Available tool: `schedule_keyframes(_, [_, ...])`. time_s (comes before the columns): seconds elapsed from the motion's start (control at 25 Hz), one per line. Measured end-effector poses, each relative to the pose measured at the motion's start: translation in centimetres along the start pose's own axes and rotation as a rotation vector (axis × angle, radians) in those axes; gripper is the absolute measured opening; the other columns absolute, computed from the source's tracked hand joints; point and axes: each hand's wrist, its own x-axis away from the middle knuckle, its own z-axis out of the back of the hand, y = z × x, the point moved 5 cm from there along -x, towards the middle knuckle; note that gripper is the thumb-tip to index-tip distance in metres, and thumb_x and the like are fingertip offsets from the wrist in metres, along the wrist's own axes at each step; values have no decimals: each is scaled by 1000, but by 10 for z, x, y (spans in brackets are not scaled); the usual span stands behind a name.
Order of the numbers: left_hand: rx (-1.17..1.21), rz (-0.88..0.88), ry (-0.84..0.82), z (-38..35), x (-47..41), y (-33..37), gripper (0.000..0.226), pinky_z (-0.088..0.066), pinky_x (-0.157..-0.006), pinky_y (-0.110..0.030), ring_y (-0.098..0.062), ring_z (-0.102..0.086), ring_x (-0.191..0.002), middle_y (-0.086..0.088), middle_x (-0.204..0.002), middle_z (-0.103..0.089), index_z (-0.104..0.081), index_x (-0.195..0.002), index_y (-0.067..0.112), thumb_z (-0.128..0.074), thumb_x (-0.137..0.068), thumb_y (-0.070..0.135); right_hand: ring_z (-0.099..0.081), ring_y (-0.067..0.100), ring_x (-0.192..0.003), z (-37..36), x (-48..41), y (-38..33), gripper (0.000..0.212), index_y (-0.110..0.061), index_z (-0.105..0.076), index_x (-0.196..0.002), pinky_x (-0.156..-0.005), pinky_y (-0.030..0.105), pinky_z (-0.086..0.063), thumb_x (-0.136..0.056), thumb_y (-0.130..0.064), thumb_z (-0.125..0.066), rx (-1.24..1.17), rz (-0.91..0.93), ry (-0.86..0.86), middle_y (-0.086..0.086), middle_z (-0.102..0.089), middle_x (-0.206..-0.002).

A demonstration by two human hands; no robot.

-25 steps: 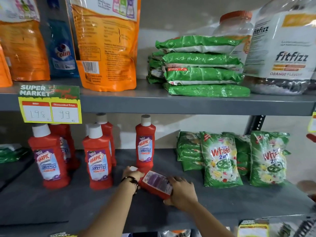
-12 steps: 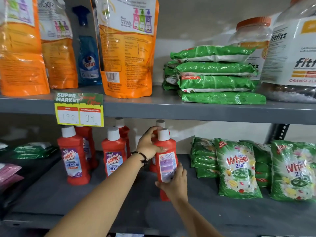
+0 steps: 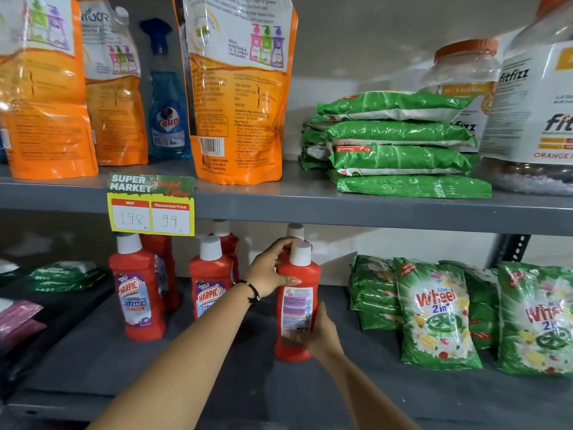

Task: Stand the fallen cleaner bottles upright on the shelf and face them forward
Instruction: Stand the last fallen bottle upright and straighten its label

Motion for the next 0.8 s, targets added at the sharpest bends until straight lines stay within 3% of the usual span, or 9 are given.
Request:
schedule_keyframes(0.12, [49,19,24,0,10,-5,80,-50,-92,-34,-20,-55,-107,0,-116,-53,-36,-124,38,-79,-63,10,-62,21,-103,-1,4,-6,58,-27,-44,-103,-80,29,-49,-61,-22,-84,-10,11,-22,0,-63,-112])
schedule_keyframes(0.24, [204,126,126,2,29,-22,53,-53,-73,-16,-6,-57,-96,10,-108,-56,-42,-118,30,-67,-71,34,-60,23,-103,23,12,-23,56,-23,-50,-111,-87,39,-52,-65,-19,-82,-207,69,226,3,-60,-112])
schedule_keyframes(0.32, [388,288,256,0,44,-49,35,-54,-77,-24,-11,-60,-95,4,-108,-62,-52,-114,21,-44,-87,43,-58,22,-92,39,28,-37,44,-24,-53,-106,-81,35,-51,-71,-17,-78,-400,105,461,3,-57,-103])
schedule_keyframes(0.4, [434,466,279,-8,51,-82,42,-45,-87,-37,-20,-61,-99,-2,-107,-65,-59,-107,19,-32,-92,47,-57,19,-89,31,42,-57,40,-24,-54,-104,-78,27,-48,-72,-14,-77,-414,171,507,3,-55,-102])
schedule_keyframes(0.52, [385,611,225,-25,51,-93,31,-43,-91,-39,-23,-56,-97,-9,-103,-65,-63,-88,18,-42,-91,41,-50,15,-106,1,45,-76,59,-15,-49,-123,-84,16,-39,-71,-19,-78,-246,220,402,0,-47,-115])
schedule_keyframes(0.6, [230,567,204,-28,46,-87,29,-47,-89,-37,-22,-56,-91,-11,-101,-65,-65,-87,10,-47,-90,33,-45,20,-116,-5,34,-75,71,-14,-42,-130,-92,22,-39,-70,-25,-78,-191,203,378,3,-43,-125])
schedule_keyframes(0.68, [154,465,265,-25,47,-79,31,-49,-72,-19,-6,-59,-70,-5,-80,-65,-71,-74,4,-49,-91,19,-43,23,-120,-6,24,-74,79,-12,-39,-133,-99,30,-40,-68,-30,-80,-150,186,374,6,-42,-129])
schedule_keyframes(0.76, [281,414,272,-27,46,-84,42,-48,-63,-12,4,-59,-54,5,-60,-68,-71,-54,8,-48,-88,-1,-46,23,-117,-4,16,-74,79,-13,-40,-131,-99,37,-44,-65,-32,-81,-145,167,376,5,-45,-124])
schedule_keyframes(0.8, [395,400,238,-30,46,-87,44,-50,-68,-18,-2,-64,-60,5,-60,-71,-73,-56,9,-46,-86,-7,-48,24,-114,-2,13,-76,76,-13,-42,-127,-96,39,-46,-65,-32,-81,-127,158,392,5,-48,-120])
